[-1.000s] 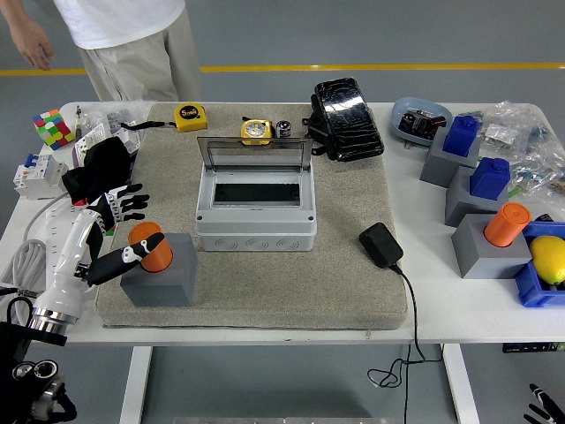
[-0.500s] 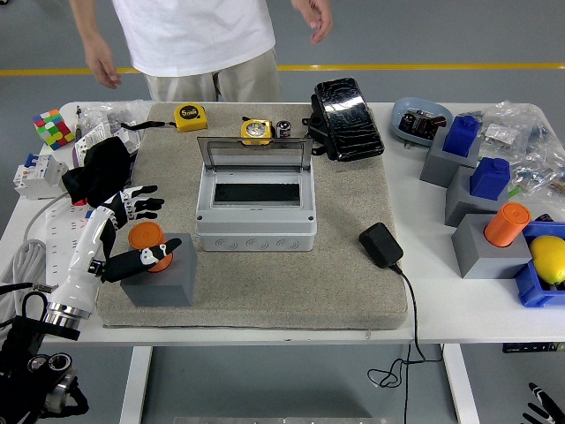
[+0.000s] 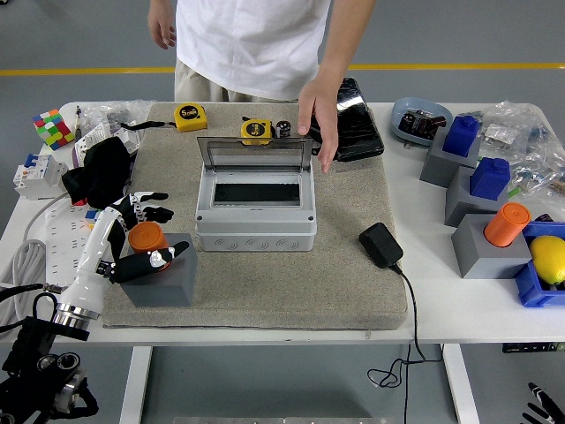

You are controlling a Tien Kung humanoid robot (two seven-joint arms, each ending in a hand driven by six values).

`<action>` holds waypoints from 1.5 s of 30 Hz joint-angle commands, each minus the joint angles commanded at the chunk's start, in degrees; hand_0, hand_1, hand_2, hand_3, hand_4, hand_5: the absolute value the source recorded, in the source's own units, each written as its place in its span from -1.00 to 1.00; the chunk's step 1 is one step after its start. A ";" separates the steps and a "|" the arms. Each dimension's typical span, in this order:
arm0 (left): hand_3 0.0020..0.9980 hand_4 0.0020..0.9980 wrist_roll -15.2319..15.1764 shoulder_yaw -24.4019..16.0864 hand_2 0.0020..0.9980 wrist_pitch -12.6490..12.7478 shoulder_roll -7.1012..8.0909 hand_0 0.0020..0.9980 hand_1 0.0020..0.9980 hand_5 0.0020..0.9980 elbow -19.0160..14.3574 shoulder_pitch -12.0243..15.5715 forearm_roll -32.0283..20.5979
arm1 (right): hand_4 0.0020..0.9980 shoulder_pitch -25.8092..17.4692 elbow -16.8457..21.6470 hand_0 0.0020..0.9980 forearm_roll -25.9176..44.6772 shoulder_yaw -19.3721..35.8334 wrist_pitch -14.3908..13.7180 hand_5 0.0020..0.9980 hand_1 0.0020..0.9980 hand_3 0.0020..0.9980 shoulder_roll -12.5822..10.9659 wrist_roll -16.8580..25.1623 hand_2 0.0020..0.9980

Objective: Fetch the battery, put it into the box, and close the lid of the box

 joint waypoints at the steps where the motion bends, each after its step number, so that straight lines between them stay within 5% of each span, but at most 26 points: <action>1: 0.25 1.00 0.03 0.10 0.02 -0.19 -0.08 0.02 0.02 -1.00 0.03 -0.11 -0.36 | 0.85 0.02 0.00 0.25 -0.01 -0.04 -0.01 -0.03 0.36 0.09 0.01 -0.03 0.32; 22: 0.12 1.00 -0.26 2.54 -0.03 -0.53 -1.07 -0.12 -0.07 -1.00 1.12 -2.02 -2.51 | 0.84 0.01 0.00 0.25 0.39 -0.87 -0.14 -0.03 0.36 0.09 0.07 -0.06 0.32; 23: 0.11 1.00 -0.20 2.54 -0.07 -0.50 -1.10 -0.47 -0.23 -1.00 1.19 -2.11 -2.49 | 0.84 -0.01 0.00 0.25 0.34 -0.80 -0.14 -0.03 0.36 0.09 0.08 -0.08 0.32; 28: 0.11 1.00 0.02 2.66 -0.07 -0.43 -1.26 -0.47 -0.23 -1.00 1.45 -2.37 -2.32 | 0.84 -0.12 0.00 0.25 0.38 -0.67 -0.13 -0.03 0.36 0.09 0.11 -0.08 0.32; 29: 0.11 1.00 -0.07 2.71 -0.11 -0.33 -1.28 -0.67 -0.43 -1.00 1.56 -2.40 -2.26 | 0.84 -0.15 0.00 0.25 0.37 -0.60 -0.14 -0.03 0.36 0.09 0.12 -0.08 0.32; 45: 0.09 1.00 -0.97 2.25 -0.31 0.47 -1.44 -0.78 -0.56 -1.00 2.45 -2.66 -3.29 | 0.84 -0.23 0.00 0.25 0.19 0.14 -0.18 -0.03 0.36 0.09 0.20 -0.03 0.32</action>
